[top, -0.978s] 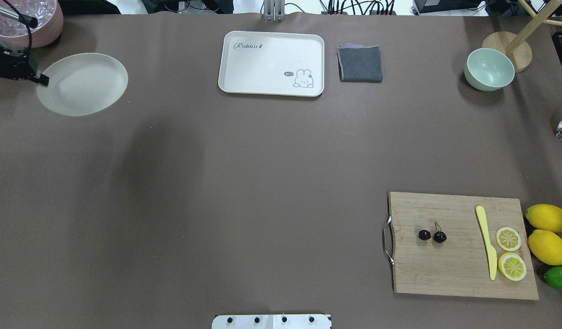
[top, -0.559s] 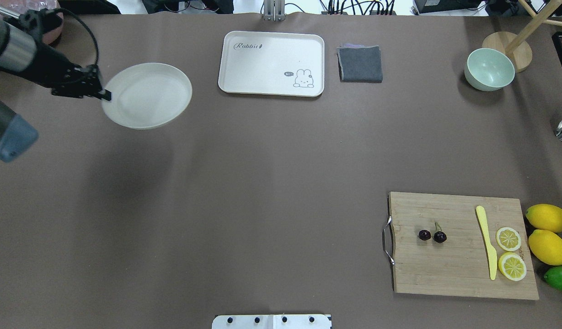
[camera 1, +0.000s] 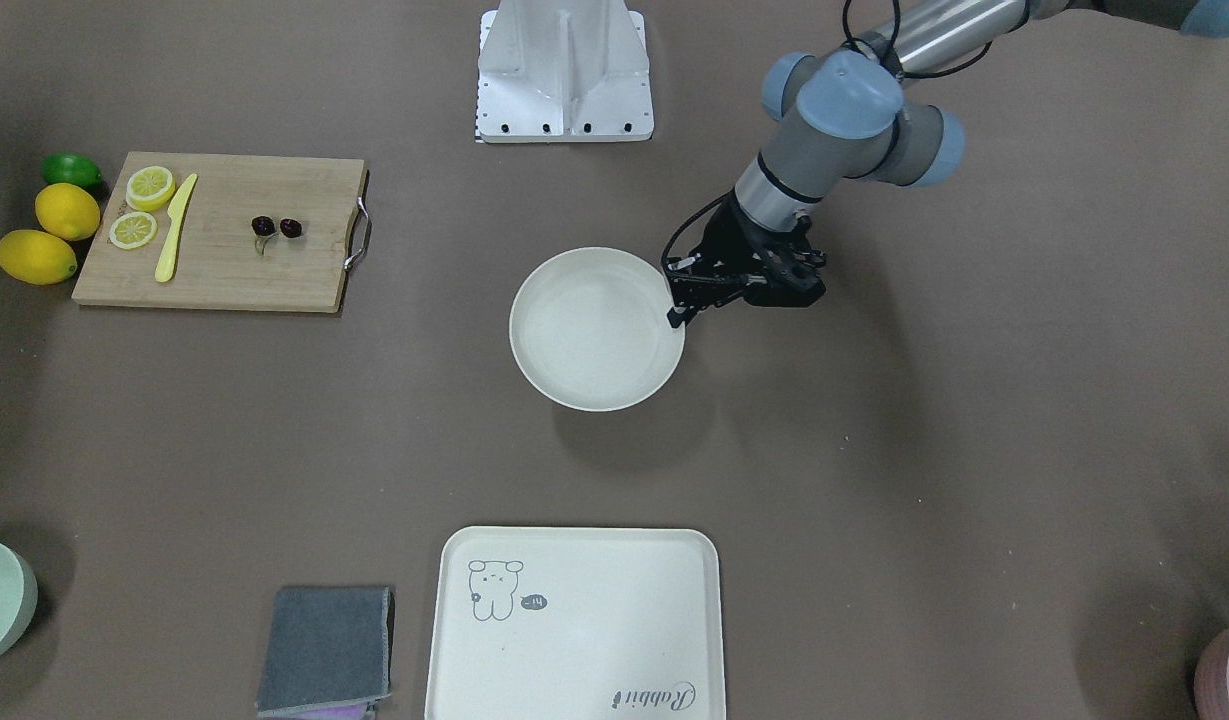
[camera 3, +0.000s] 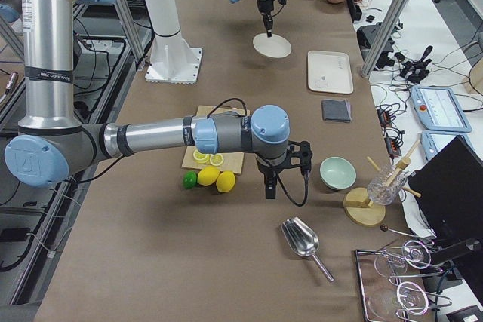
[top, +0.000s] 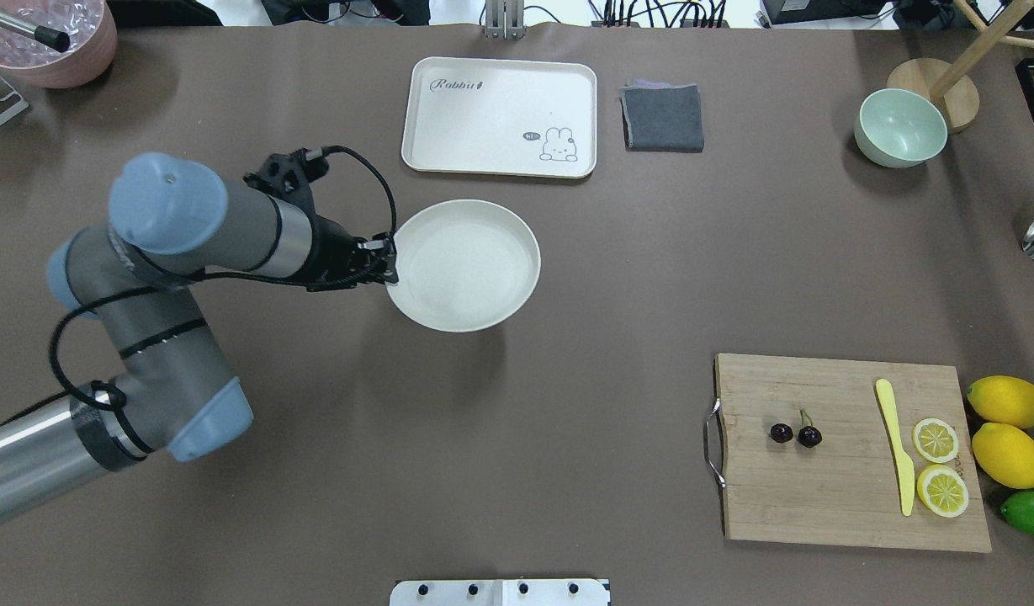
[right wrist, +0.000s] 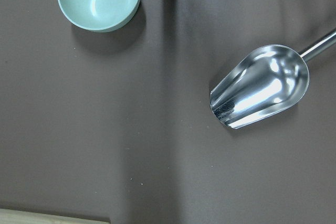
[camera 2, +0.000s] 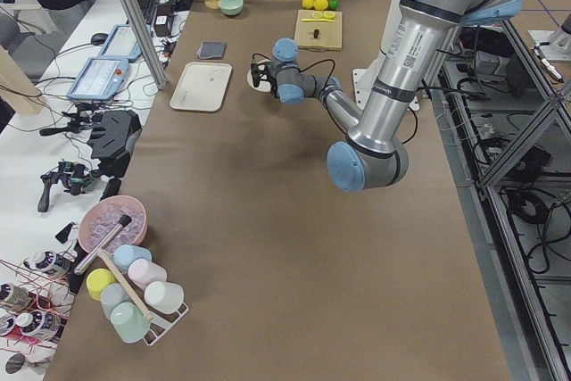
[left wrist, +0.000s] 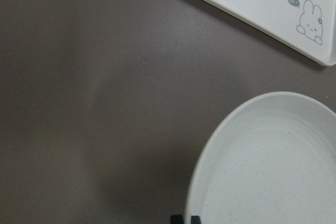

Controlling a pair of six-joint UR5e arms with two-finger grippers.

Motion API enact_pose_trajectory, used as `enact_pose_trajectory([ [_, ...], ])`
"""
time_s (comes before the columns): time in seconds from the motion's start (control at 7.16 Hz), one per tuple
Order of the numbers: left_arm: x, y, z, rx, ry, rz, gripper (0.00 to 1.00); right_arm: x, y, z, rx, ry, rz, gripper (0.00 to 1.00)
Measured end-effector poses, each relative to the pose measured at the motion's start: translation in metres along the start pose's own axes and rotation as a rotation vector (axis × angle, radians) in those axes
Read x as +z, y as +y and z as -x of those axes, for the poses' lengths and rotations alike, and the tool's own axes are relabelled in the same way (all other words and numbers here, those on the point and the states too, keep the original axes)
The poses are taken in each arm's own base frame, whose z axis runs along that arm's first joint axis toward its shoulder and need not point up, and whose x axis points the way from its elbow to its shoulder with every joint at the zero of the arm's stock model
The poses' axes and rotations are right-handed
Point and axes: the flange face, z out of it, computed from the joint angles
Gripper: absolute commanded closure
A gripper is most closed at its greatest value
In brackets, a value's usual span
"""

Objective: Place red cherry on plate
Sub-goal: 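Carry the white plate with the left gripper toward the table center, then lower the plate and open the left gripper while the right arm reaches out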

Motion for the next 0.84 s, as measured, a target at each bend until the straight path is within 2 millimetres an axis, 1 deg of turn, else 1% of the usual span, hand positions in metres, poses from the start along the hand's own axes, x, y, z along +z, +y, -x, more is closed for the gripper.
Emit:
enact_pose_trajectory([
  [0.14,0.019,0.018,-0.003,0.001,-0.012,-0.011,1.0,-0.003,-0.003,0.011,0.009,-0.003,-0.006,0.0],
  [0.28,0.03,0.031,-0.002,0.004,-0.023,-0.009,1.0,-0.006,-0.007,0.032,0.032,-0.008,-0.013,0.0],
  [0.42,0.035,0.037,0.0,0.007,-0.03,-0.007,1.0,-0.008,-0.012,0.066,0.059,-0.018,-0.016,0.0],
  [0.56,0.035,0.038,0.0,0.01,-0.032,-0.006,1.0,-0.006,-0.019,0.109,0.083,-0.031,-0.012,0.0],
  [0.7,0.035,0.039,0.001,0.011,-0.032,-0.006,1.0,0.001,-0.021,0.151,0.091,-0.044,-0.002,0.0],
  [0.84,0.034,0.038,0.001,0.013,-0.032,-0.006,0.42,0.013,-0.018,0.188,0.093,-0.057,-0.004,0.0],
])
